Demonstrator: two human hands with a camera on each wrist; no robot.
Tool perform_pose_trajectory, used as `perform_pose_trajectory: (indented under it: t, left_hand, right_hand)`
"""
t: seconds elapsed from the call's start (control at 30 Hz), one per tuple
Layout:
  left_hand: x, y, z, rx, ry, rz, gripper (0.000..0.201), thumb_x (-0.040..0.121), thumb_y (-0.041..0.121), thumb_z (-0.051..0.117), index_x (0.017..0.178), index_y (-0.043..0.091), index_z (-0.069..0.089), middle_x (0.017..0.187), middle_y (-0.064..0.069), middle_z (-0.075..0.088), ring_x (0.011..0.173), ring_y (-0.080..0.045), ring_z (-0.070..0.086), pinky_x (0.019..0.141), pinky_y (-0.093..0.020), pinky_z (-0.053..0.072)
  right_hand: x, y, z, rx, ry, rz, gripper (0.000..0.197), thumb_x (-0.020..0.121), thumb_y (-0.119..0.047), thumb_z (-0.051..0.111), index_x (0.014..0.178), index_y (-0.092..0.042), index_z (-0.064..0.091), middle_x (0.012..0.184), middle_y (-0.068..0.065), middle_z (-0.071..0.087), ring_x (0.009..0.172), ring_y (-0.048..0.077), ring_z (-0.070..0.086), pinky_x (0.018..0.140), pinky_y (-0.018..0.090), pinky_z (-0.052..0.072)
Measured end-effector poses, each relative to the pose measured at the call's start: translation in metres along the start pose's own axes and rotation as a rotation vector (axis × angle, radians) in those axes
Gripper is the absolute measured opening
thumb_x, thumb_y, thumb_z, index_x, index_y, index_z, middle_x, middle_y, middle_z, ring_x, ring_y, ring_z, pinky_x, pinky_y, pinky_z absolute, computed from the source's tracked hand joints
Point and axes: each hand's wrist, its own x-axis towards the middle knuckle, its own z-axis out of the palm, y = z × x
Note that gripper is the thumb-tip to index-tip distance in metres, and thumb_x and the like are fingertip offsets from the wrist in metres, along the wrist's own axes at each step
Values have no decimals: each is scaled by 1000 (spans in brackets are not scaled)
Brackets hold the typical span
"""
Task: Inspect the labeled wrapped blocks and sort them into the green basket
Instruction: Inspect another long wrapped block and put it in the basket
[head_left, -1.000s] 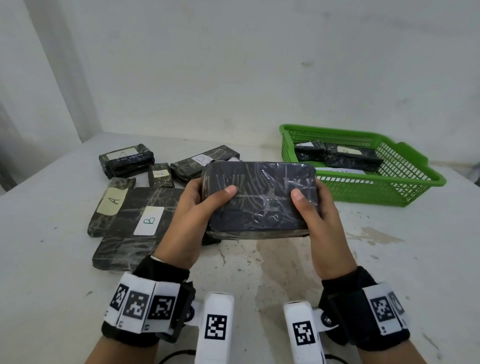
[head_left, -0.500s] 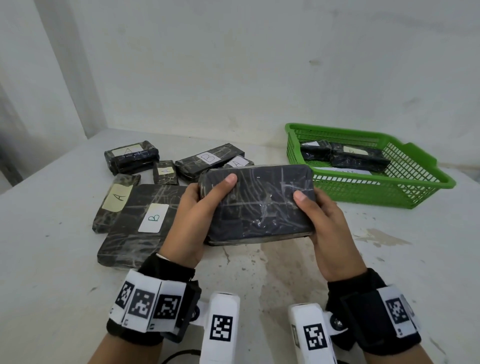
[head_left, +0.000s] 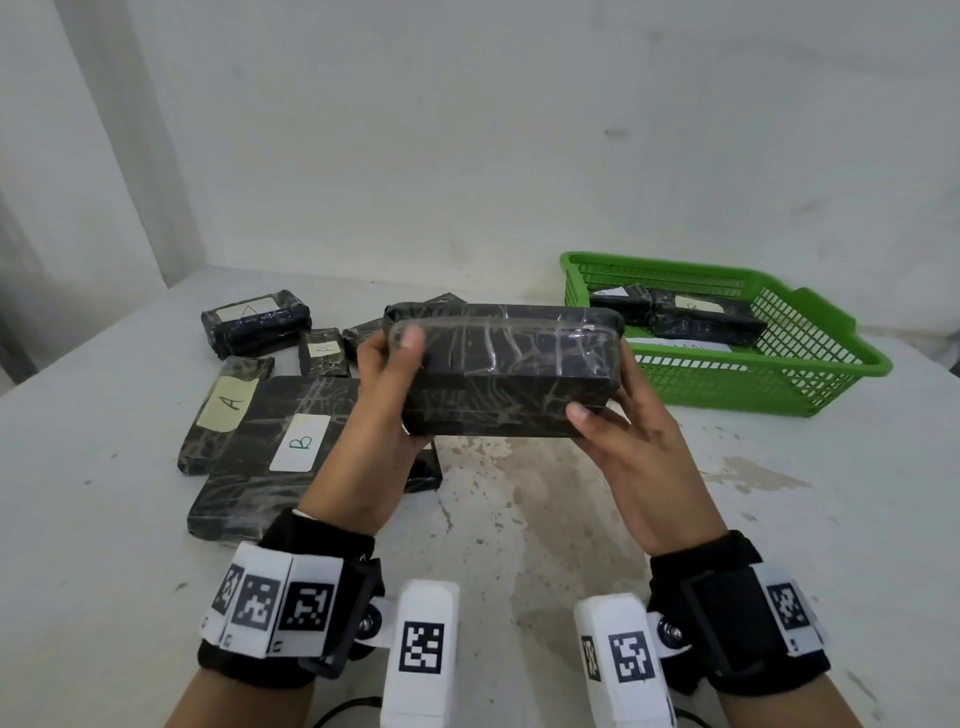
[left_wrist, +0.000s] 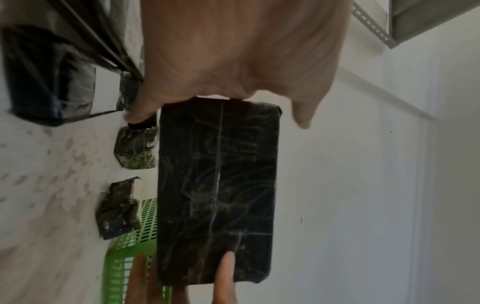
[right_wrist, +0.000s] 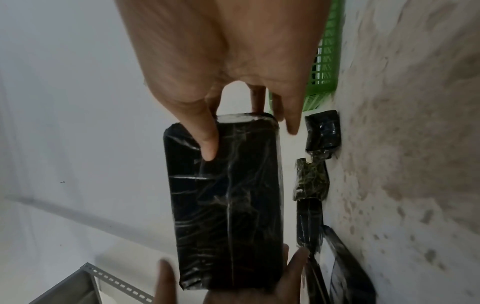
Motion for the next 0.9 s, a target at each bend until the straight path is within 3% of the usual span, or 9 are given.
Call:
perform_pose_trajectory:
  t: [0.1, 0.23, 0.3, 0.4, 0.53, 0.67, 0.77, 0.83, 0.9]
  left_hand:
    - [1, -7, 2, -6, 42, 21, 35, 94, 32, 54, 126, 26, 41, 115, 1, 67, 101, -10, 69, 94, -42, 54]
    - [2, -9, 1, -11, 25, 36, 17, 99, 18, 50, 114, 23, 43, 110, 0, 64, 92, -8, 68, 83, -34, 54]
    - [1, -10, 0, 2, -10, 53, 22, 93, 19, 59, 107, 21, 43, 105, 1, 62, 89, -7, 66, 79, -30, 51]
    - [-2, -11, 0, 20, -41, 43, 33, 78, 40, 70, 98, 29, 46, 123, -2, 52, 99, -7, 65, 84, -30, 51]
    - [1, -9, -2, 57, 21, -22, 88, 63, 61, 83, 135, 39, 39, 157, -3, 34, 143, -20, 37, 114, -53, 33]
    - [0, -9, -1, 32, 22, -28, 60, 72, 42, 77, 122, 36, 45, 144, -3, 53, 125, -18, 58, 111, -52, 39]
    - [-1, -9, 1, 32, 3, -19, 59, 74, 41, 75, 123, 30, 45, 144, -5, 51, 120, -15, 62, 104, -42, 45]
    - [-2, -9, 2, 25, -6, -15, 56, 70, 46, 76, 117, 36, 47, 144, -3, 51, 120, -14, 62, 103, -41, 47]
    - [-2, -11, 3, 37, 17, -14, 78, 63, 49, 80, 131, 37, 43, 146, -1, 49, 125, -16, 58, 108, -46, 43]
  right_hand:
    - [-1, -2, 1, 102, -19, 74, 80, 79, -11, 72, 147, -39, 38, 130, -5, 62, 115, 15, 63, 103, 41, 48]
    - [-1, -5, 3, 168, -7, 161, 64, 82, -40, 61, 142, -33, 42, 126, 0, 65, 113, 23, 63, 99, 49, 51]
    - [-2, -4, 7, 127, 25, 134, 70, 79, -60, 68, 136, -25, 46, 131, 4, 62, 118, 24, 62, 97, 48, 53]
    - [-3, -5, 10, 69, 71, 74, 47, 85, -50, 68, 122, -26, 50, 121, 0, 67, 115, 23, 64, 92, 46, 56]
    - [-3, -6, 9, 92, 43, 53, 23, 88, -32, 65, 108, -28, 53, 106, -2, 70, 103, 19, 67, 91, 51, 55]
    - [-5, -4, 11, 95, 26, 90, 30, 84, -38, 62, 109, -26, 51, 118, 3, 66, 108, 21, 64, 93, 52, 54]
    - [-5, -5, 13, 87, 61, 104, 68, 74, -64, 72, 118, -18, 50, 127, 8, 62, 115, 24, 63, 93, 50, 55]
    - [-6, -8, 14, 76, 83, 87, 55, 77, -59, 66, 110, -19, 51, 121, 6, 65, 116, 27, 63, 90, 51, 56]
    - [-6, -9, 13, 77, 89, 78, 34, 81, -46, 59, 102, -21, 50, 109, 1, 69, 108, 24, 67, 89, 53, 56]
